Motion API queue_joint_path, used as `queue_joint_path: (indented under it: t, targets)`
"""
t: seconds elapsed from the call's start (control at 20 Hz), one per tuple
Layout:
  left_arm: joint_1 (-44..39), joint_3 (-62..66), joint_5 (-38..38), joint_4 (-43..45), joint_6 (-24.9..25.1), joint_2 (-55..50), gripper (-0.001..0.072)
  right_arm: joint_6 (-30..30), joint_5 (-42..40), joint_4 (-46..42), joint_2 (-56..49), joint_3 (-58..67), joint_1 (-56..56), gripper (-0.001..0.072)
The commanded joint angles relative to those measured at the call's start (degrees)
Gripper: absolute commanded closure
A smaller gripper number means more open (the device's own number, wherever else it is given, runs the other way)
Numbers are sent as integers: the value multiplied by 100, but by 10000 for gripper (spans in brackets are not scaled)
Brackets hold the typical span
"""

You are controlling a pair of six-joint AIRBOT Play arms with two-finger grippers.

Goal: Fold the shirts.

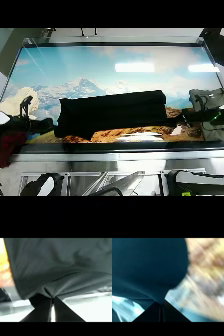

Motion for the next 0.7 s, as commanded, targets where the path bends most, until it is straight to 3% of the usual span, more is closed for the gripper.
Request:
queue_joint_path:
  t: [0.0,0.15,0.3,0.65]
  targets:
    - [-531,1067,153,-131,-7,-793,693,-549,-868,1152,-17,140,345,688]
    - [-890,2295,111,-83,-72,-1867,693,-566,-1467,1241,-404,748,595,688]
    - [-946,3161,131,-76,-98,-2758,693,-586,-1484,1314,-1113,1399,697,688]
    - [-1036,4409,334,-105,13,-4437,691,-1303,-2120,1650,-1884,1670,1008,682]
